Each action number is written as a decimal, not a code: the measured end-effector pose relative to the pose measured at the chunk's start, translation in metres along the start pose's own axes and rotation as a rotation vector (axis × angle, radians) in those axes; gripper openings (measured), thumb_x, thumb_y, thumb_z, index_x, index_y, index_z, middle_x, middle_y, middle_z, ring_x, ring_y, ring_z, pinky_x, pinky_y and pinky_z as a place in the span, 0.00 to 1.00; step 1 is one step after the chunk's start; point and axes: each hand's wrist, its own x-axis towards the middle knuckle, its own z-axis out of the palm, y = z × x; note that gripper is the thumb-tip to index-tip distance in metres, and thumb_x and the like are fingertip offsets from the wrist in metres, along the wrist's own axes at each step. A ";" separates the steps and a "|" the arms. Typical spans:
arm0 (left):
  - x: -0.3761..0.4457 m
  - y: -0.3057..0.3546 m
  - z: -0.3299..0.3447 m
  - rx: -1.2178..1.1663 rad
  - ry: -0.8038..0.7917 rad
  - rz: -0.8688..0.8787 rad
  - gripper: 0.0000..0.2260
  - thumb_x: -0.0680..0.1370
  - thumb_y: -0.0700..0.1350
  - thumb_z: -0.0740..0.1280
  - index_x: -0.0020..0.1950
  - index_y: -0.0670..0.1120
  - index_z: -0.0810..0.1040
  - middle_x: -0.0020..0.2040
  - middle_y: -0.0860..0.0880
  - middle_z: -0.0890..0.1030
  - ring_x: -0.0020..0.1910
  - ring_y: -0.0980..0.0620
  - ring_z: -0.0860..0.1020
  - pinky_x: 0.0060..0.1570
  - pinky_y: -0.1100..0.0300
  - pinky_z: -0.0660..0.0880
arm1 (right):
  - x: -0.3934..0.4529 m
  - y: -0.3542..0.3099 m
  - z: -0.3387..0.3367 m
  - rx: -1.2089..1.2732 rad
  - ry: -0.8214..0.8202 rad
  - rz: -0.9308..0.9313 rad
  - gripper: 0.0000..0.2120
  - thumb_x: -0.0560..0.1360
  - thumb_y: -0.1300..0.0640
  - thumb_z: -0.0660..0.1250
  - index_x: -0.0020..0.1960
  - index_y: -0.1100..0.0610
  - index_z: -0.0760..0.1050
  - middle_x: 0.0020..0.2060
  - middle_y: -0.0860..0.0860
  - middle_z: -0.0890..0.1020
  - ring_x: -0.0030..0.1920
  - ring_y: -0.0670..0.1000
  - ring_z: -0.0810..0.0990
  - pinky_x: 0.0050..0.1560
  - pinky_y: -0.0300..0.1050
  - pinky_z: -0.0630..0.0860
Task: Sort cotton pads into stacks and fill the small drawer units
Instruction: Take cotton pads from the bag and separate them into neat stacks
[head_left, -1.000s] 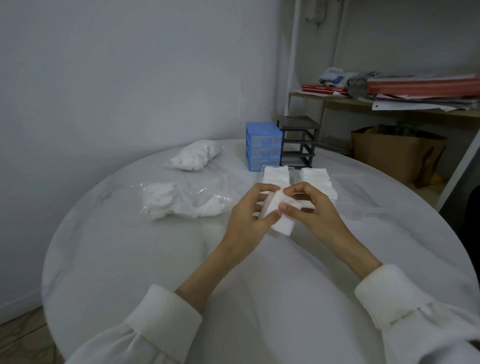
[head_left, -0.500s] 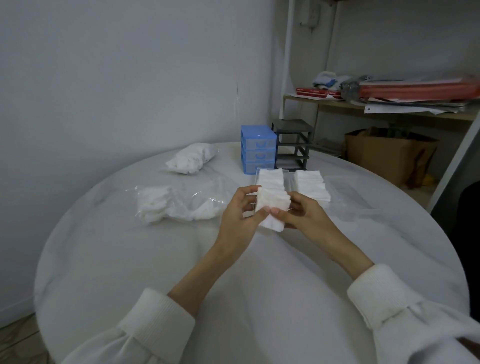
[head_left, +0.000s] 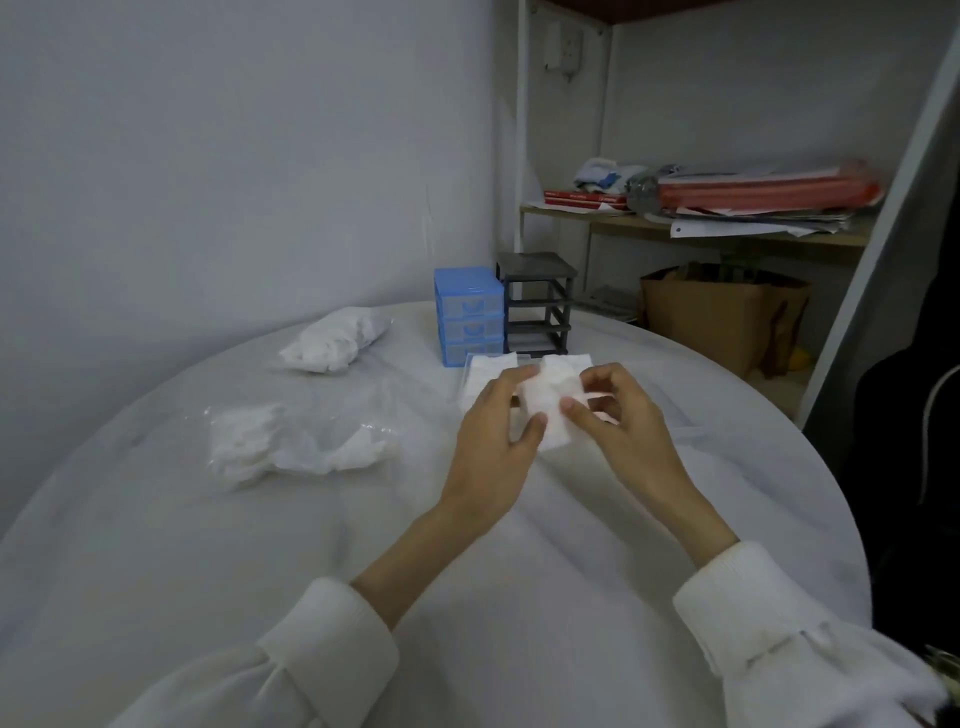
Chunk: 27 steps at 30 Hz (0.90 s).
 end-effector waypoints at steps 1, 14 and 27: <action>0.007 0.003 0.006 0.038 -0.006 0.018 0.16 0.78 0.38 0.64 0.65 0.48 0.72 0.60 0.52 0.76 0.56 0.55 0.75 0.57 0.64 0.72 | 0.003 0.003 -0.009 -0.034 0.015 -0.018 0.07 0.76 0.60 0.66 0.51 0.54 0.70 0.46 0.43 0.76 0.45 0.42 0.75 0.41 0.24 0.71; 0.035 0.006 0.081 0.282 -0.138 0.201 0.19 0.80 0.38 0.58 0.71 0.48 0.66 0.69 0.52 0.70 0.68 0.57 0.66 0.65 0.72 0.58 | 0.059 0.051 -0.109 -0.415 -0.059 -0.074 0.08 0.75 0.63 0.65 0.49 0.51 0.75 0.44 0.37 0.75 0.45 0.35 0.74 0.44 0.27 0.69; 0.040 -0.015 0.105 0.714 -0.425 0.340 0.37 0.74 0.61 0.31 0.76 0.49 0.58 0.76 0.54 0.60 0.75 0.60 0.50 0.70 0.52 0.28 | 0.070 0.078 -0.106 -0.580 -0.223 -0.093 0.07 0.77 0.58 0.64 0.52 0.55 0.80 0.50 0.48 0.82 0.52 0.46 0.77 0.51 0.32 0.66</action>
